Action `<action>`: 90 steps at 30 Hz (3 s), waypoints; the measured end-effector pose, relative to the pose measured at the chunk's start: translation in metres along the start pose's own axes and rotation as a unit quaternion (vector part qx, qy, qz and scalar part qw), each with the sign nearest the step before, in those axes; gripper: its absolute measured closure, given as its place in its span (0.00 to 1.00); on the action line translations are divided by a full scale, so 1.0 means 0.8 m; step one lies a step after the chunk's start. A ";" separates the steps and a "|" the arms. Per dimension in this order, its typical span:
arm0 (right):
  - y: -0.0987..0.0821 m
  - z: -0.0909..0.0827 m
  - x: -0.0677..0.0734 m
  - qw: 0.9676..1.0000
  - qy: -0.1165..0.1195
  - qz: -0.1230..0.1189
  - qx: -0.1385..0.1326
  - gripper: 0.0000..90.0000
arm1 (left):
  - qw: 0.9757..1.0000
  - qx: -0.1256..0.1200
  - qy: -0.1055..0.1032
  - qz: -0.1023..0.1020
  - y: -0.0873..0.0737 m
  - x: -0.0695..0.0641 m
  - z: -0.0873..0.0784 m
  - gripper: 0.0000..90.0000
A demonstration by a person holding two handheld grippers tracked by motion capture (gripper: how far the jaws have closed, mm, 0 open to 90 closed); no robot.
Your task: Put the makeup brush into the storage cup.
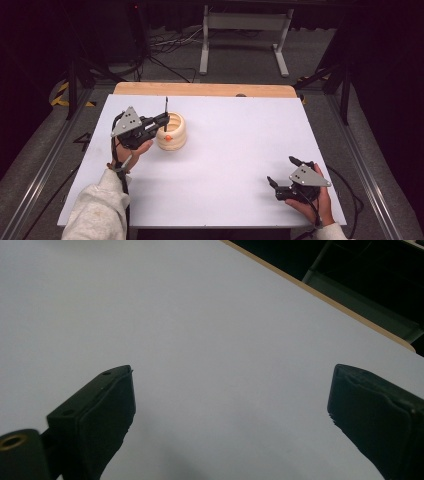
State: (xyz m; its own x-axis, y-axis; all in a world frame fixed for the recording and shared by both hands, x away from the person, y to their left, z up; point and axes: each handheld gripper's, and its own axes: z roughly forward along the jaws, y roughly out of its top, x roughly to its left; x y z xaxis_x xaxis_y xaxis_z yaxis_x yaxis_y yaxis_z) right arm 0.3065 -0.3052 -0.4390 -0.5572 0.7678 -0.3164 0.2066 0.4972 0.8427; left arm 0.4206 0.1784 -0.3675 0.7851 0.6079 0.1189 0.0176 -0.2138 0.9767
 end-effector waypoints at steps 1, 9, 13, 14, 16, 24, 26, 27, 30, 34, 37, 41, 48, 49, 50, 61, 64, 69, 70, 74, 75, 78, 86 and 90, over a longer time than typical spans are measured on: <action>0.000 0.000 0.000 1.000 0.000 0.000 0.000 0.06 | 1.000 0.001 0.001 0.000 0.000 0.002 0.001 0.93; 0.000 0.000 -0.001 1.000 0.004 0.002 -0.002 0.06 | 1.000 0.000 0.013 0.004 0.007 0.010 0.013 0.93; 0.000 0.000 -0.002 1.000 0.005 0.004 -0.004 0.06 | 1.000 -0.009 0.013 -0.005 0.007 0.017 0.017 0.93; 0.000 0.000 -0.002 1.000 0.004 0.003 -0.004 0.06 | 1.000 -0.016 0.012 -0.008 0.007 0.018 0.018 0.93; 0.000 -0.001 -0.003 1.000 0.004 0.004 -0.004 0.07 | 1.000 -0.013 0.019 -0.009 0.006 0.021 0.020 0.93; 0.000 -0.002 -0.004 1.000 0.006 0.008 -0.007 0.07 | 0.999 -0.005 0.028 -0.024 -0.005 0.033 0.033 0.93; 0.000 -0.002 -0.004 1.000 0.005 0.007 -0.006 0.07 | 0.999 0.002 0.034 -0.023 -0.008 0.037 0.037 0.93; 0.000 -0.003 -0.005 1.000 0.006 0.008 -0.007 0.07 | 0.999 0.002 0.036 -0.027 -0.010 0.038 0.040 0.93; -0.001 -0.003 -0.005 1.000 0.007 0.008 -0.007 0.07 | 0.999 0.007 0.040 -0.028 -0.015 0.041 0.044 0.93; -0.001 -0.002 -0.005 1.000 0.008 0.008 -0.005 0.07 | 0.998 0.014 0.042 -0.038 -0.024 0.047 0.050 0.93; -0.001 -0.003 -0.005 1.000 0.009 0.007 -0.004 0.07 | 0.998 0.019 0.043 -0.045 -0.032 0.050 0.053 0.93; -0.001 -0.003 -0.005 1.000 0.011 0.008 -0.004 0.07 | 0.998 0.019 0.042 -0.047 -0.036 0.051 0.056 0.93; -0.001 -0.004 -0.005 1.000 0.012 0.009 -0.004 0.07 | 0.997 0.027 0.040 -0.053 -0.050 0.048 0.061 0.93; -0.001 -0.004 -0.005 1.000 0.011 0.009 -0.003 0.07 | 0.998 0.030 0.038 -0.050 -0.053 0.047 0.061 0.93; -0.001 -0.004 -0.005 1.000 0.011 0.008 -0.003 0.07 | 0.998 0.033 0.035 -0.050 -0.055 0.045 0.061 0.93; 0.000 -0.003 -0.002 1.000 0.013 0.006 -0.002 0.08 | 0.999 0.032 0.024 -0.033 -0.061 0.028 0.054 0.93; 0.000 -0.002 -0.002 1.000 0.014 0.003 -0.001 0.08 | 0.999 0.037 0.023 -0.020 -0.060 0.024 0.054 0.93; 0.000 -0.002 -0.002 1.000 0.014 0.002 0.001 0.08 | 0.999 0.036 0.023 -0.024 -0.065 0.025 0.053 0.93; 0.000 -0.002 -0.002 1.000 0.015 0.003 0.000 0.08 | 0.999 0.037 0.025 -0.025 -0.066 0.026 0.052 0.93; 0.000 -0.002 -0.002 1.000 0.015 0.002 0.003 0.08 | 0.999 0.040 0.024 -0.026 -0.068 0.026 0.051 0.93; 0.000 -0.002 -0.002 1.000 0.016 0.002 0.003 0.08 | 0.999 0.039 0.026 -0.025 -0.069 0.026 0.051 0.93; 0.000 -0.002 -0.002 1.000 0.015 0.001 0.002 0.08 | 0.999 0.040 0.026 -0.026 -0.069 0.026 0.051 0.93; 0.000 -0.001 -0.002 1.000 0.014 0.000 0.006 0.08 | 0.999 0.035 0.024 -0.027 -0.067 0.025 0.049 0.93; 0.000 -0.002 -0.002 1.000 0.014 0.000 0.005 0.08 | 0.999 0.033 0.024 -0.027 -0.067 0.025 0.048 0.92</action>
State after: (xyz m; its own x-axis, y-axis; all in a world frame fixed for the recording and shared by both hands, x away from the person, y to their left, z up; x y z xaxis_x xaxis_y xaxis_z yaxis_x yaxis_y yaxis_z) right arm 0.3062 -0.3068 -0.4378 -0.5789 0.7567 -0.3037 0.2151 0.5009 0.8383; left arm 0.4595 0.1724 -0.4243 0.7511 0.6558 0.0757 0.1019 -0.2285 0.9682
